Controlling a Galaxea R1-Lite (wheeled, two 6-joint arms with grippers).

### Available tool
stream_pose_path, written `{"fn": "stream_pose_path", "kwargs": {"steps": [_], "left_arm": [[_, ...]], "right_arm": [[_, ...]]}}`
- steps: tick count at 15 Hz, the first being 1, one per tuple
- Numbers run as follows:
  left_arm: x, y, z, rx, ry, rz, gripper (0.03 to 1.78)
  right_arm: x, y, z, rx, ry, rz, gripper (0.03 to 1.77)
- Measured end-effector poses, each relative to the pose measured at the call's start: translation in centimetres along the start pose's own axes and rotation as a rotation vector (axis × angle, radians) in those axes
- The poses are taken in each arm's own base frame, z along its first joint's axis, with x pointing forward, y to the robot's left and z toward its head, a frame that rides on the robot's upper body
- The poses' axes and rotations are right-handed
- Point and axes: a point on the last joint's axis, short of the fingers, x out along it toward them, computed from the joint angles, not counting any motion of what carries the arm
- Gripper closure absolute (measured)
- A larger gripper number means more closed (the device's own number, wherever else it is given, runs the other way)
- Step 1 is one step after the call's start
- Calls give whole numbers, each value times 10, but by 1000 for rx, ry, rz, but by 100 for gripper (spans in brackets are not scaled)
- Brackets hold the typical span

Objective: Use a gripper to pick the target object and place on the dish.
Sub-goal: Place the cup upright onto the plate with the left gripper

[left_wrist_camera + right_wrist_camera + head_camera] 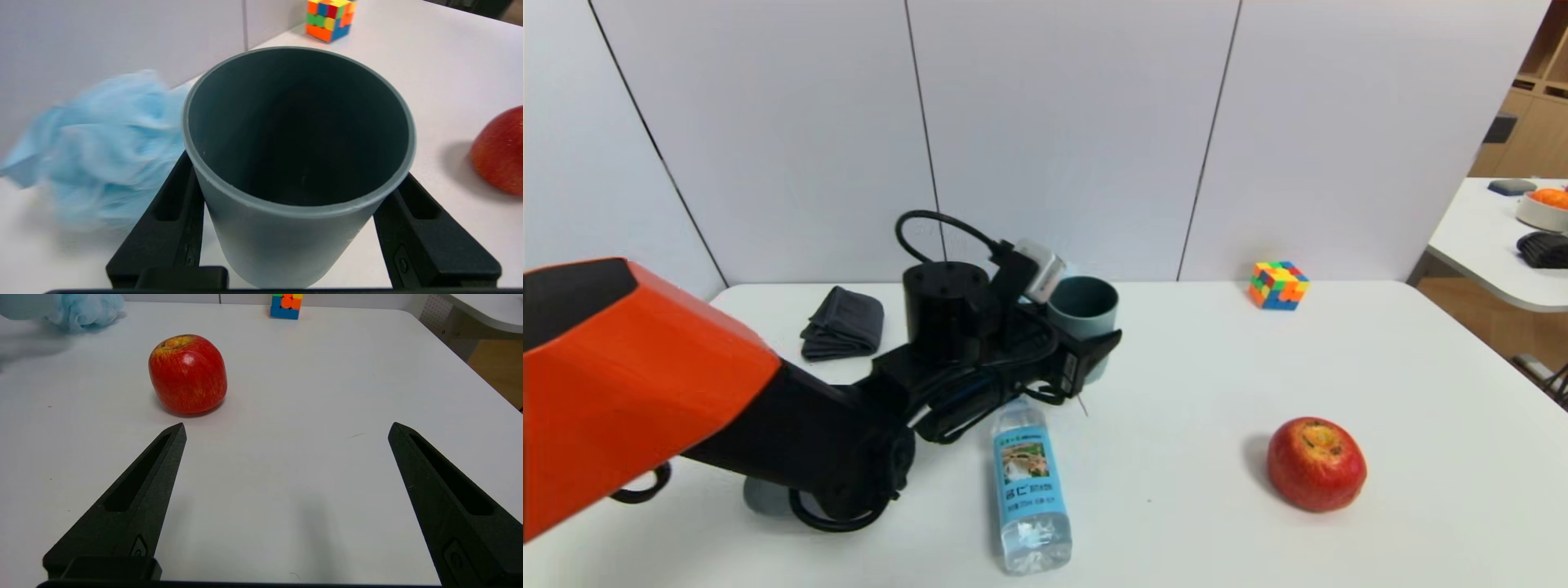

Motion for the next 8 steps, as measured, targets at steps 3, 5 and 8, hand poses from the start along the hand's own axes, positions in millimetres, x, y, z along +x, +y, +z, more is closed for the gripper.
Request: {"fn": "stream_pose_path", "kwargs": {"steps": [3,5,8], "left_arm": [[-34,38,12,7,-15,120,66],[-59,57,15,6,-10,193,67],[-99,72,13,-3,15,283,67]], "right_arm": [[0,0,0,0,0,0,9],[0,0,0,0,0,0,9],[0,0,0,0,0,0,9]]}}
